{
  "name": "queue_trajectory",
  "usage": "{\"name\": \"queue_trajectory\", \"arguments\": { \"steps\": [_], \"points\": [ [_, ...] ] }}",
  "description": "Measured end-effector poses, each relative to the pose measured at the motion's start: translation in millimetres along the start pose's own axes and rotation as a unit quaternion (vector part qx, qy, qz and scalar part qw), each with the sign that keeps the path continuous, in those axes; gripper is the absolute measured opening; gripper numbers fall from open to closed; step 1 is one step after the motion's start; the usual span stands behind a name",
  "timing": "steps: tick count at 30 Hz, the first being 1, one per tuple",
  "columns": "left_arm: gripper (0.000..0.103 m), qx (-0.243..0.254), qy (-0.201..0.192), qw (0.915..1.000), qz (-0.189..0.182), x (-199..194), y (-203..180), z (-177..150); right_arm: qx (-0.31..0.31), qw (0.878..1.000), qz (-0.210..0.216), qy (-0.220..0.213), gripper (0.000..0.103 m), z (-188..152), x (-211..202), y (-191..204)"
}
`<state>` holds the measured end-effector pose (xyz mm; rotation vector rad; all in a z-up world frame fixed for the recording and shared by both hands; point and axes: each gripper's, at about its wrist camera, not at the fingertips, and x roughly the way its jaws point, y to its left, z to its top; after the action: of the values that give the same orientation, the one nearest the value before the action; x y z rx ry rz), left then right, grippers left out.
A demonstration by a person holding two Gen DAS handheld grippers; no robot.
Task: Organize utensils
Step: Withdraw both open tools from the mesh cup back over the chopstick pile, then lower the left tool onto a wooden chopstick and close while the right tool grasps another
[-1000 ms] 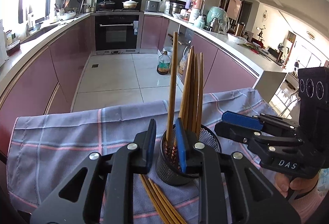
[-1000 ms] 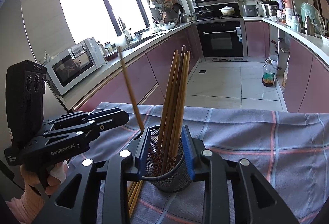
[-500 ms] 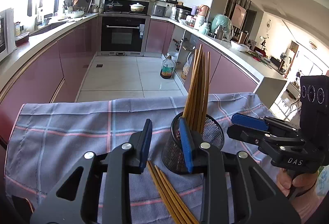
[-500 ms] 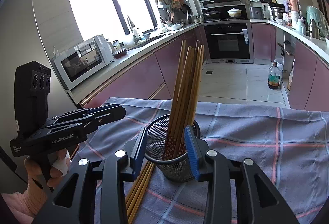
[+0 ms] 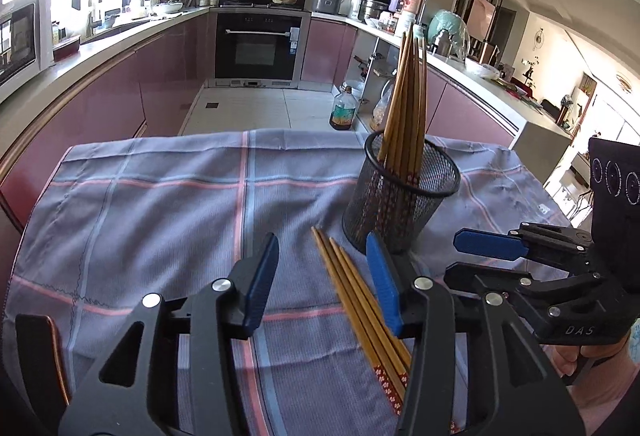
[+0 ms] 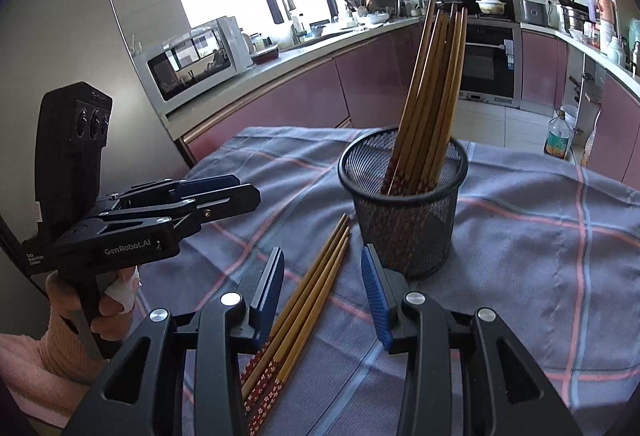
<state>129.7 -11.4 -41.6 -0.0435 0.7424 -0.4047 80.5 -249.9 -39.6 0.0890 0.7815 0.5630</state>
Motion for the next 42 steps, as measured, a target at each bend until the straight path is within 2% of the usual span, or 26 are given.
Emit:
{"name": "queue_trajectory", "arguments": {
  "steps": [7, 14, 42],
  "points": [
    [0.045, -0.001, 0.044, 0.9990, 0.003, 18.2, -0.9, -35.5, 0.000, 0.999, -0.007, 0.047, 0.038, -23.2, 23.0, 8.7],
    [0.045, 0.003, 0.064, 0.9979, 0.009, 27.5, -4.2, -53.6, -0.005, 0.997, -0.022, 0.073, 0.038, -40.5, 36.3, 15.6],
    [0.049, 0.005, 0.078, 0.9969, 0.011, 32.6, -9.0, -65.8, -0.016, 0.996, -0.045, 0.078, 0.037, -49.1, 40.3, 19.4]
  ]
}}
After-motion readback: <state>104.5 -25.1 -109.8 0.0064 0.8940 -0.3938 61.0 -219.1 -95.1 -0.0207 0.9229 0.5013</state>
